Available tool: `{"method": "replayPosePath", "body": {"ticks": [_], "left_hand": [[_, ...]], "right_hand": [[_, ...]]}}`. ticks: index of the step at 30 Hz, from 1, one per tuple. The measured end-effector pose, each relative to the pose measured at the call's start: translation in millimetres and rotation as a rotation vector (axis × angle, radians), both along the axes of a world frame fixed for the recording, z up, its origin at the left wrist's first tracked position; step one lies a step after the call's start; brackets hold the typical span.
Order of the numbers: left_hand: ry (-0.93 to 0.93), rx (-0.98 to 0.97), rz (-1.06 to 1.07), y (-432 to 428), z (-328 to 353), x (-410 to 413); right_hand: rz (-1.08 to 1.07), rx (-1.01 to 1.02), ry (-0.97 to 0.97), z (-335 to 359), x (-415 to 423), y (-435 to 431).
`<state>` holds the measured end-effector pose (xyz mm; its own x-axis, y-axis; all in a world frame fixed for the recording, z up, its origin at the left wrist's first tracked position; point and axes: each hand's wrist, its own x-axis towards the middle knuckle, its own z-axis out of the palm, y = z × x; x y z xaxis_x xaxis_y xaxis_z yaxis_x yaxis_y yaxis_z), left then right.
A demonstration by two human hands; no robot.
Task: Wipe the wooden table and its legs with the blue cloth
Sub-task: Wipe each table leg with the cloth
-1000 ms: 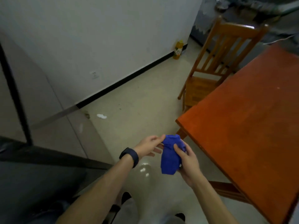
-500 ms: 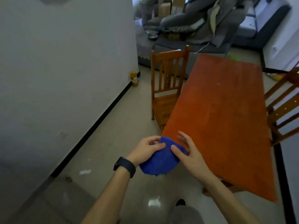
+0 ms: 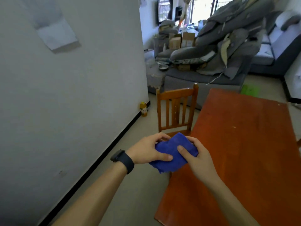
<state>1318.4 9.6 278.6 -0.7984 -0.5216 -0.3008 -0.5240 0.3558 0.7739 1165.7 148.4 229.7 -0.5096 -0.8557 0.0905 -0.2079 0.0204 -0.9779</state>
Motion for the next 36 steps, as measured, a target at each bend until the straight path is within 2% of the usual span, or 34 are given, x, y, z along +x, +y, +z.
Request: {"method": "replayPosePath", "body": {"ticks": [2,4,8,10,14,17,20,26,28,30,36], "left_hand": [[-0.03,-0.109,-0.022,-22.8,4.1,-17.5],[-0.074,-0.167,-0.062,-48.8,7.6,-38.0],[-0.098,-0.117,-0.182,-100.5,6.8,-84.0],[-0.085,-0.096,-0.251,-131.3,4.3,-109.2],[-0.045,-0.065,-0.408,-193.6,-9.4,-163.2],[0.027,-0.018,-0.528,-227.0,-29.5,-209.2],[0.074,0.115,-0.632,-223.9,-54.9,-252.0],[-0.012,0.427,-0.862,-136.2,-95.4,-285.5],[-0.076,0.496,-0.953,-102.9,-106.3,-279.7],[-0.153,0.557,-1.051,-76.8,-114.6,-268.2],[-0.311,0.495,-1.309,-69.1,-144.7,-201.2]], "right_hand": [[0.03,0.025,0.053,0.1,-14.8,-21.2],[0.072,0.082,0.194,-2.5,-30.0,-40.2],[0.121,0.177,0.486,-8.0,-57.5,-77.7],[0.065,0.205,0.56,-8.8,-72.9,-101.0],[-0.139,0.256,0.383,-10.3,-103.0,-143.1],[-0.448,0.218,0.075,-17.2,-116.2,-160.3],[-0.782,0.137,-0.155,-30.8,-114.6,-152.3],[-1.293,-0.387,-0.598,-64.1,-54.9,-95.8],[-1.443,-0.535,-0.661,-68.6,-26.5,-83.4],[-1.585,-0.625,-0.633,-73.7,2.9,-78.7],[-1.975,-0.562,-0.487,-107.4,89.3,-127.1]]}}
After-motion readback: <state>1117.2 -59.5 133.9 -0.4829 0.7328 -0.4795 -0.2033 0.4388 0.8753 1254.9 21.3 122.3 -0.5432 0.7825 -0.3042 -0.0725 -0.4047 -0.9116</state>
